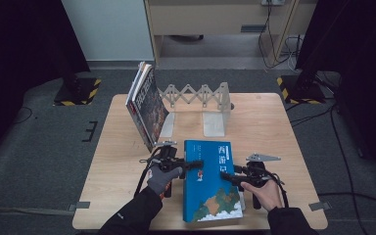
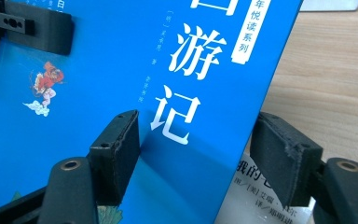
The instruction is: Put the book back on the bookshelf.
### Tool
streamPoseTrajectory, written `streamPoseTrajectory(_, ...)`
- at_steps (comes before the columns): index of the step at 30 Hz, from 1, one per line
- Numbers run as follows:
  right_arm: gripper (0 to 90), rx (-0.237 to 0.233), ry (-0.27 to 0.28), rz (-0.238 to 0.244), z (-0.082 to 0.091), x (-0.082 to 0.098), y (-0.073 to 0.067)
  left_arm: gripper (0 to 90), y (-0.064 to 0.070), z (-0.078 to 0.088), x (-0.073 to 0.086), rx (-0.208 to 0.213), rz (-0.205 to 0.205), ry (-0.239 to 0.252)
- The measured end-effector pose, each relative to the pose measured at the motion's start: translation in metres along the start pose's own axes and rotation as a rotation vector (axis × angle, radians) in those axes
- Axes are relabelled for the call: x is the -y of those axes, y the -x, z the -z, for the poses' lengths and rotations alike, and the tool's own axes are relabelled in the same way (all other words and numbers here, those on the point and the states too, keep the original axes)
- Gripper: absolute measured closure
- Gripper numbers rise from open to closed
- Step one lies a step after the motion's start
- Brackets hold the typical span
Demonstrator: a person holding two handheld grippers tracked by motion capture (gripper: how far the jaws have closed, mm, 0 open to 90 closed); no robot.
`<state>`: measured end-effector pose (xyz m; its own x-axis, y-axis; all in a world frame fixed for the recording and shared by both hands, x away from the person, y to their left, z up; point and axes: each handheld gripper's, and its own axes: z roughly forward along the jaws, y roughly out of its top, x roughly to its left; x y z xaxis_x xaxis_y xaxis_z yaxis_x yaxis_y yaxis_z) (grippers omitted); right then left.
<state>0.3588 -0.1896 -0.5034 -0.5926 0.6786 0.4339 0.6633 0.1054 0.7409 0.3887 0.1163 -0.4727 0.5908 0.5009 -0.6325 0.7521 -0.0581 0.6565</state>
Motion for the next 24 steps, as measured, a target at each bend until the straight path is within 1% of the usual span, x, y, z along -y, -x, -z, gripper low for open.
streamPoseTrajectory(2, 34.6, -0.003, 0.008, 0.004, 0.000, -0.001, 0.000, 58.5, 0.002, 0.001, -0.002, 0.000, -0.008, 0.005)
streamPoseTrajectory(4, 36.2, -0.010, 0.017, -0.004, 0.001, -0.003, 0.000, 58.9, 0.005, 0.003, -0.004, 0.001, -0.018, 0.012)
streamPoseTrajectory(5, 37.7, -0.010, 0.028, -0.001, 0.002, -0.005, 0.000, 59.4, 0.007, 0.006, -0.007, 0.007, -0.032, 0.025)
streamPoseTrajectory(6, 37.7, -0.010, 0.028, -0.001, 0.002, -0.005, 0.000, 59.7, 0.007, 0.006, -0.007, 0.007, -0.032, 0.025)
streamPoseTrajectory(11, 41.8, -0.023, 0.067, 0.004, 0.004, -0.012, -0.001, 60.6, 0.014, 0.012, -0.013, 0.008, -0.062, 0.068)
streamPoseTrajectory(13, 42.5, -0.024, 0.074, 0.009, 0.004, -0.014, -0.002, 60.8, 0.018, 0.014, -0.015, 0.002, -0.085, 0.074)
streamPoseTrajectory(15, 44.2, -0.022, 0.087, 0.022, 0.006, -0.017, -0.003, 61.2, 0.021, 0.016, -0.018, 0.003, -0.104, 0.083)
streamPoseTrajectory(17, 46.4, -0.024, 0.107, 0.023, 0.008, -0.021, -0.003, 61.4, 0.024, 0.018, -0.021, 0.007, -0.124, 0.095)
streamPoseTrajectory(18, 46.8, -0.020, 0.121, 0.036, 0.010, -0.025, -0.004, 61.5, 0.027, 0.019, -0.023, 0.006, -0.138, 0.104)
streamPoseTrajectory(22, 47.2, -0.015, 0.140, 0.051, 0.012, -0.031, -0.006, 61.5, 0.035, 0.022, -0.030, 0.005, -0.183, 0.126)
streamPoseTrajectory(24, 49.0, -0.014, 0.175, 0.057, 0.016, -0.036, -0.006, 61.6, 0.038, 0.023, -0.033, 0.008, -0.207, 0.137)
